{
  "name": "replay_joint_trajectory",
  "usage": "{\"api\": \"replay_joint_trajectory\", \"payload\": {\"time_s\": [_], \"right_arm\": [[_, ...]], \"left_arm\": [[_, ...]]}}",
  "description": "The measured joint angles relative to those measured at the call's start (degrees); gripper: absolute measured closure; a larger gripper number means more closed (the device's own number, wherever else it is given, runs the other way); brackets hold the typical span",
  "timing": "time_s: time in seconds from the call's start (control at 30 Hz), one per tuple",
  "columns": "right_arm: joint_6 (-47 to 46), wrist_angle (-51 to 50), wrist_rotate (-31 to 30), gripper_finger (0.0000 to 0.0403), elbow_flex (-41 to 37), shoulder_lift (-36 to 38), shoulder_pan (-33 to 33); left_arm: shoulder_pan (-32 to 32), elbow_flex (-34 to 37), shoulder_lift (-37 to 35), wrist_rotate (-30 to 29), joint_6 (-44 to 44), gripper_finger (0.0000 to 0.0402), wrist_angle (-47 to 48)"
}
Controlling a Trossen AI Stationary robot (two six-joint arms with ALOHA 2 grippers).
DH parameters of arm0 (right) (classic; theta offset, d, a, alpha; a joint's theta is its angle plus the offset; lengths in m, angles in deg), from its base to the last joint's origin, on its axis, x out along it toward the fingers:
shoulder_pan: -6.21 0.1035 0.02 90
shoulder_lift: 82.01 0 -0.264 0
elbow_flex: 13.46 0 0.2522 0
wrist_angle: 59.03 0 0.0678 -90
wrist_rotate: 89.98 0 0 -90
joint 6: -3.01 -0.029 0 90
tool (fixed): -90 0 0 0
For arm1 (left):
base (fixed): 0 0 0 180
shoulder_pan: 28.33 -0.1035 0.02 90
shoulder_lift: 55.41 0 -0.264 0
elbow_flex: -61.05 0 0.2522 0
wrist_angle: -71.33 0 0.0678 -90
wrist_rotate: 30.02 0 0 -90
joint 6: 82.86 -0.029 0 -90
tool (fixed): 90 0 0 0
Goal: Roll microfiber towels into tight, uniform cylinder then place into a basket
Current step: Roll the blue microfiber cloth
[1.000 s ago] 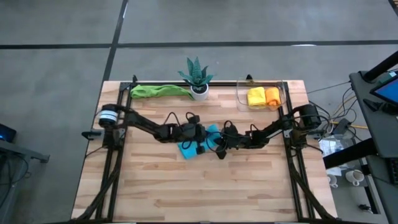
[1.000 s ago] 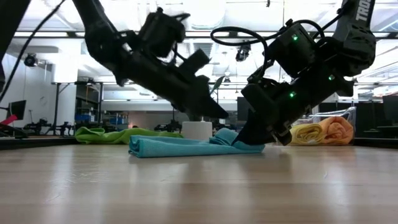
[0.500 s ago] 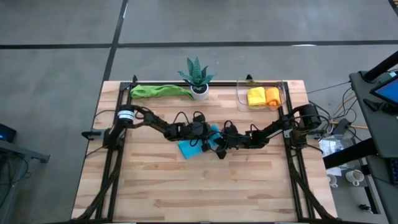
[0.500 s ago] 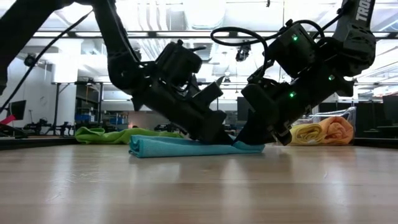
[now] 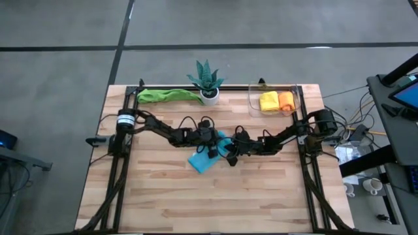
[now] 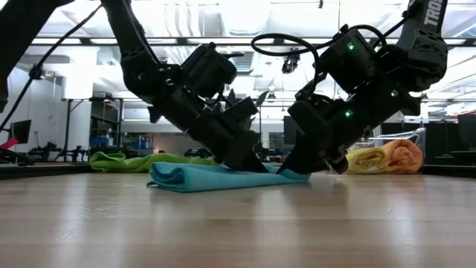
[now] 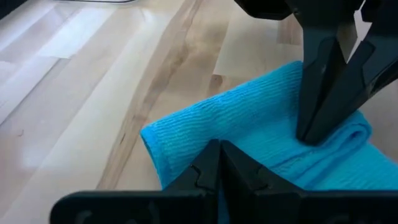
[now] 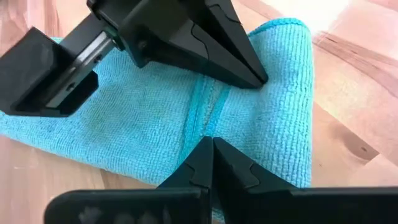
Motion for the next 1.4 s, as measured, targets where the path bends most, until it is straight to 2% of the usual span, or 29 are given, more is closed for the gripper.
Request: {"api": "replay_joint_trajectory", "payload": {"time_s": [0.37,0.43,0.53,0.7,0.9,1.0,1.17,1.4], "right_arm": [[-0.26,-0.02,0.35,0.0394,-0.05,-0.02,0.0],[-0.45,-0.08,0.34,0.0394,-0.07,-0.02,0.0],[-0.51,-0.79,0.81,0.0394,-0.17,0.07,0.09],[-1.34,-0.86,1.19,0.0394,-0.17,0.07,0.09],[-1.48,-0.83,1.17,0.0394,-0.2,0.02,0.08],[-1.96,-0.85,1.14,0.0394,-0.11,0.02,0.07],[-1.97,-0.88,0.83,0.0394,0.04,0.01,0.09],[-1.83,-0.87,0.83,0.0394,0.21,-0.02,0.08]], "left_arm": [[-0.02,-0.01,-1.76,-3.3,-2.94,0.0402,5.64],[-0.1,0.09,-2.78,-4.97,-3.13,0.0402,7.93],[-0.54,0.5,-4.38,-10.85,-3.11,0.0401,12.77],[-0.55,2.13,-5.06,-15.28,-3.02,0.0402,12.67],[0.64,2.97,-10.52,-15.07,-2.57,0.0402,10.64],[1.72,3.93,-13.1,-11.81,-2.97,0.0402,2.84],[0.71,3.77,-9.34,4.67,0.05,0.0402,-10.33],[-1.15,-0.98,-0.69,5.72,3.17,0.0402,-10.77]]}}
